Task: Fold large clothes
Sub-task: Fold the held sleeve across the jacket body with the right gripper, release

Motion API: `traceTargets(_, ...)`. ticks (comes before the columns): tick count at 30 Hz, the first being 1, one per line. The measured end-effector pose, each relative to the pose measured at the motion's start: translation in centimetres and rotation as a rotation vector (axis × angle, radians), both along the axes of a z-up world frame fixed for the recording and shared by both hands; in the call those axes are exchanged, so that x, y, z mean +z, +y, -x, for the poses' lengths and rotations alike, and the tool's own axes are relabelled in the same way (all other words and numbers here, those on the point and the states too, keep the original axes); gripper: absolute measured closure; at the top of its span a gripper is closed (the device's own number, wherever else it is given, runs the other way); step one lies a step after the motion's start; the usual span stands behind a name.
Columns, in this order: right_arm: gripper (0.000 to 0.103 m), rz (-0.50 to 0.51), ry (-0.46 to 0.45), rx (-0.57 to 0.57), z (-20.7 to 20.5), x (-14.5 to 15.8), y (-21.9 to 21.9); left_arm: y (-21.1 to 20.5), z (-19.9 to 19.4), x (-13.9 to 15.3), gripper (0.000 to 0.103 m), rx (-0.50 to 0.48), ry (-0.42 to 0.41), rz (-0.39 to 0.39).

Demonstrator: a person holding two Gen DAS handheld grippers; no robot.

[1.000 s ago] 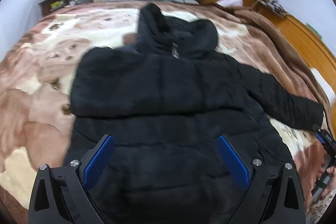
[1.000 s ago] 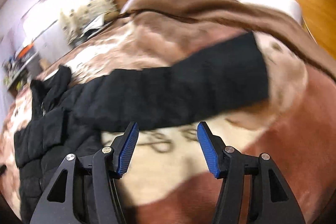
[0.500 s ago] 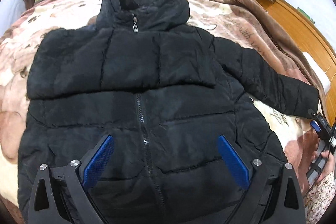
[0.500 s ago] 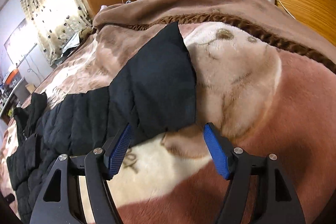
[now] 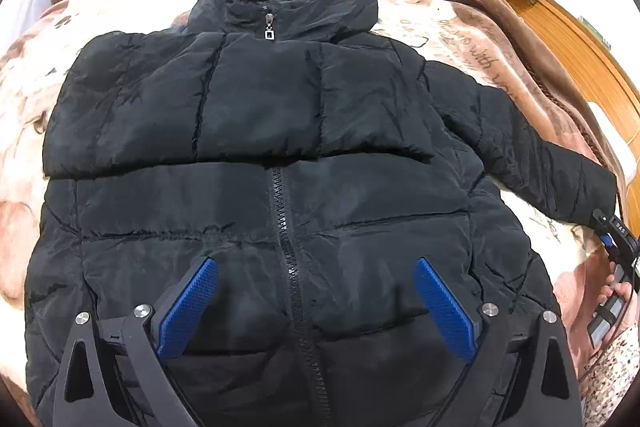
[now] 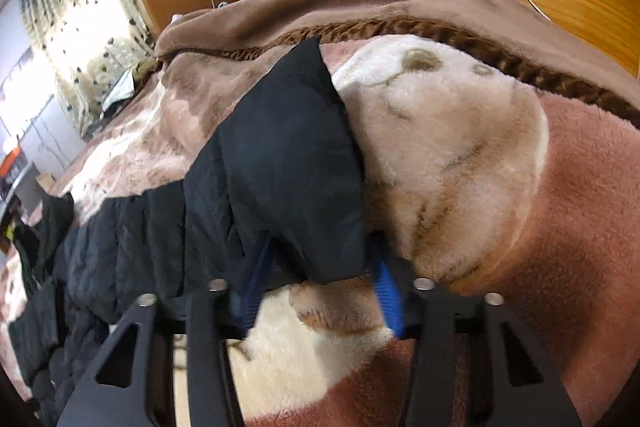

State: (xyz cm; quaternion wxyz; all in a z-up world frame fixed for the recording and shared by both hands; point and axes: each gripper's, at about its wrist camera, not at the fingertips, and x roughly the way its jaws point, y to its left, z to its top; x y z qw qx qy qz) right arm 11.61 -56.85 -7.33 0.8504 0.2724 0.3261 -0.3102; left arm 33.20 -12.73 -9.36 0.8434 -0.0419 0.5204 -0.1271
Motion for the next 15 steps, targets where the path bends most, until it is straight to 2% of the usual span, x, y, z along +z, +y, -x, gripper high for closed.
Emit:
traceTargets(1, 0.076, 0.015, 0.001, 0.015, 0.0, 0.4, 0.2, 0.1, 0.0, -0.1, 0.003, 0.002, 0.003, 0.004)
traceTargets(3, 0.08, 0.046, -0.004, 0.05, -0.3, 1.1, 0.7, 0.4, 0.0, -0.2, 0.003, 0.006, 0.009, 0.003)
traceTargets(5, 0.092, 0.072, -0.008, 0.075, -0.6, 2.0, 1.2, 0.6, 0.1, -0.2, 0.003, 0.009, 0.011, 0.007)
traceTargets(9, 0.095, 0.088, -0.043, 0.1, -0.9, 3.8, 2.2, 1.2, 0.4, 0.0, 0.003, 0.008, 0.009, 0.019)
traceTargets(13, 0.095, 0.196, -0.059, 0.155, -1.7, 6.9, 5.1, 1.9, 0.4, 0.3, 0.003, 0.018, 0.005, 0.027)
traceTargets(15, 0.095, 0.21, -0.095, 0.207, -2.5, 8.5, 6.7, 2.2, 0.4, 0.3, 0.003, 0.019, 0.005, 0.029)
